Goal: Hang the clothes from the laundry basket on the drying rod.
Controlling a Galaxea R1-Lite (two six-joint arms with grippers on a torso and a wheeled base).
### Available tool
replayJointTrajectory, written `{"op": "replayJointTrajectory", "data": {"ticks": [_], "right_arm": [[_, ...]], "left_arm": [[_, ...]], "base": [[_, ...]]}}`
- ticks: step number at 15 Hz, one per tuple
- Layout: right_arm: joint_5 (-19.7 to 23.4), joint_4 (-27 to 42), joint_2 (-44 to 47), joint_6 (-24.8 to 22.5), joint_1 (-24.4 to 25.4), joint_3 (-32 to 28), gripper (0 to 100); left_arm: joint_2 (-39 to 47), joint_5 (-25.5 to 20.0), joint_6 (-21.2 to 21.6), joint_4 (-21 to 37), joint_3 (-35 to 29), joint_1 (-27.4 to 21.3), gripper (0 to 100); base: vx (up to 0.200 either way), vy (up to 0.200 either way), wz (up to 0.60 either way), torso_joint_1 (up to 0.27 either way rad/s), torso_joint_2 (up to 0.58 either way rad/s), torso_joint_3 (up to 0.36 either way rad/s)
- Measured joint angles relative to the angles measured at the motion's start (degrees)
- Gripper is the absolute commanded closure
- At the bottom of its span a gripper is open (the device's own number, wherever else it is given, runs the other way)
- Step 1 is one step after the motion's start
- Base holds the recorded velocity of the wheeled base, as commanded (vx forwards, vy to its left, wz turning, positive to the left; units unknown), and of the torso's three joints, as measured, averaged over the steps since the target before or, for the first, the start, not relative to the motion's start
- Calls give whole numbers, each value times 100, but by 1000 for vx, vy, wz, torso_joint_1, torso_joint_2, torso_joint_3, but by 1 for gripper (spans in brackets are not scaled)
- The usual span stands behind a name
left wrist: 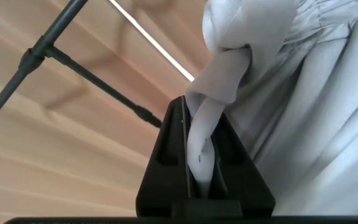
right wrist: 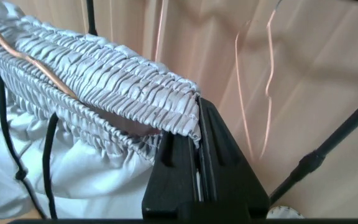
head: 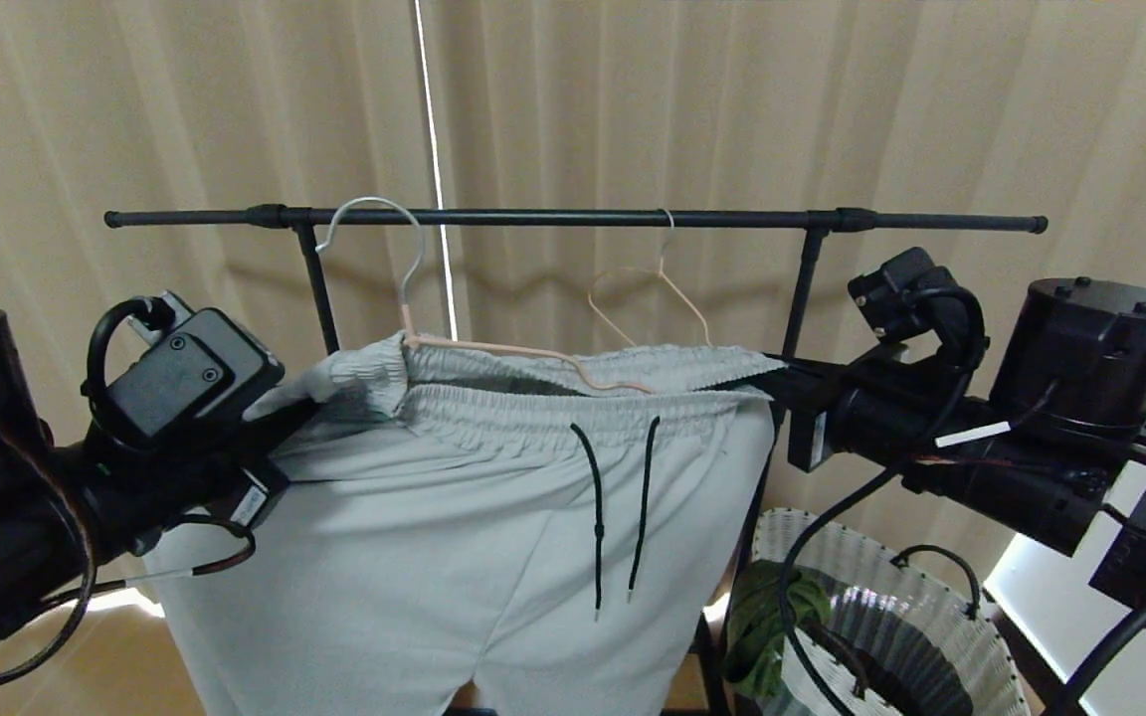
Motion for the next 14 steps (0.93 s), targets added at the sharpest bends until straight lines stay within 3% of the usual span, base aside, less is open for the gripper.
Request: {"op": "replayJointTrajectory", "data": {"ticks": [4, 6, 11, 12, 14], "right_arm": [[-1, 361, -6, -184, 315, 17, 100], [-9, 769, -24, -457, 628, -85, 100], [-11, 1410, -48, -525, 1251, -341, 100], [-11, 1451, -45, -525, 1318, -341, 0], [-20, 1514, -45, -525, 1395, -300, 0]], "left_arm": [[130, 23, 33, -6, -30, 13, 100], [229, 74, 4, -315, -49, -26, 100], [502, 494, -410, -1013, 24, -199, 100], [530, 532, -528, -1037, 24, -271, 100], [560, 641, -761, -1048, 22, -397, 100]], "base": [[0, 0, 0, 0, 0, 0], [0, 0, 0, 0, 0, 0], [0, 0, 0, 0, 0, 0], [0, 0, 0, 0, 0, 0], [0, 0, 0, 0, 0, 0]]}}
